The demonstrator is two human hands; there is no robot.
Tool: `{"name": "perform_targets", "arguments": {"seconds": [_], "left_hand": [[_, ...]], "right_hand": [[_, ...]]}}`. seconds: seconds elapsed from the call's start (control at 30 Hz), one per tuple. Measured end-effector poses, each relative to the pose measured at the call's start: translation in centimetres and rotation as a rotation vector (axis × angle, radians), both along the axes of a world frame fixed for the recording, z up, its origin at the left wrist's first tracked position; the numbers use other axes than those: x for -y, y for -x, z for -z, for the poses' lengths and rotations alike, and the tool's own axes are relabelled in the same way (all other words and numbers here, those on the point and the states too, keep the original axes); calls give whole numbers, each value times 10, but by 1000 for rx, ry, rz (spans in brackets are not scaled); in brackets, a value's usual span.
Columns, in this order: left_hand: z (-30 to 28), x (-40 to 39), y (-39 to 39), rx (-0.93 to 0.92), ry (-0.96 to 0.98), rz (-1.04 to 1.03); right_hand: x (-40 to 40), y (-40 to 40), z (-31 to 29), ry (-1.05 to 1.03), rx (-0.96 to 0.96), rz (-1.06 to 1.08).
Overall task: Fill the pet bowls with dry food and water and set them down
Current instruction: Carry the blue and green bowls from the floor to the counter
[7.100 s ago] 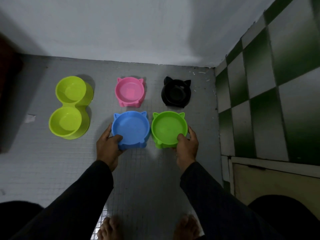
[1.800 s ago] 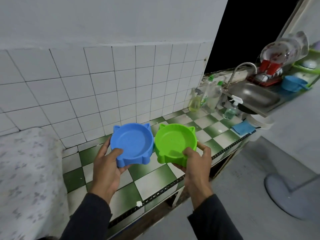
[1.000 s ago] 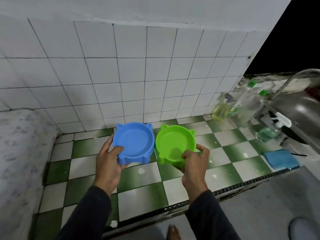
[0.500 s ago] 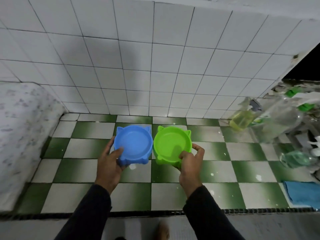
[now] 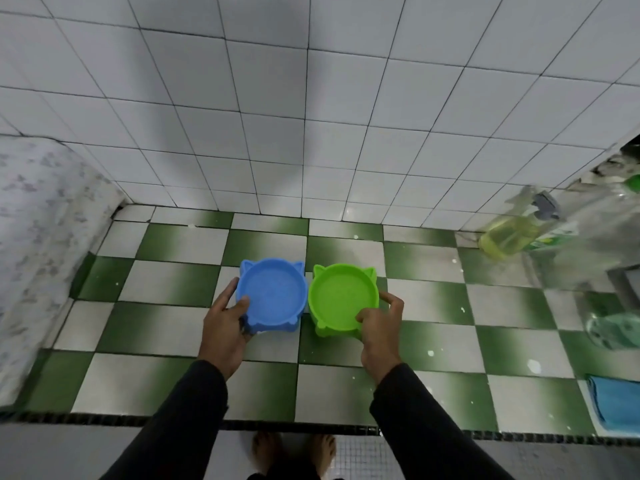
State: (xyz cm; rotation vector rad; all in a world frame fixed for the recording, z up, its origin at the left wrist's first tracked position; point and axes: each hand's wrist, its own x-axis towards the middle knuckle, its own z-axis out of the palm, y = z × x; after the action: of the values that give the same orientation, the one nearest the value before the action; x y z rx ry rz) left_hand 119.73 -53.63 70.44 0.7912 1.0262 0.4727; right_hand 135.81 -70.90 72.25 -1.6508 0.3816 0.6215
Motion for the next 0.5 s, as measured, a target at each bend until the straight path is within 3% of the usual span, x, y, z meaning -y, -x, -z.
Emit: {"name": "perform_targets", "arguments": {"seconds": [0.3, 0.5], "left_hand": [[31, -16, -9, -70, 58, 22], [49, -22, -8, -171, -21, 62]], "right_hand": [[-10, -12, 35, 44, -36, -76], [-9, -16, 46, 16, -54, -86]]}}
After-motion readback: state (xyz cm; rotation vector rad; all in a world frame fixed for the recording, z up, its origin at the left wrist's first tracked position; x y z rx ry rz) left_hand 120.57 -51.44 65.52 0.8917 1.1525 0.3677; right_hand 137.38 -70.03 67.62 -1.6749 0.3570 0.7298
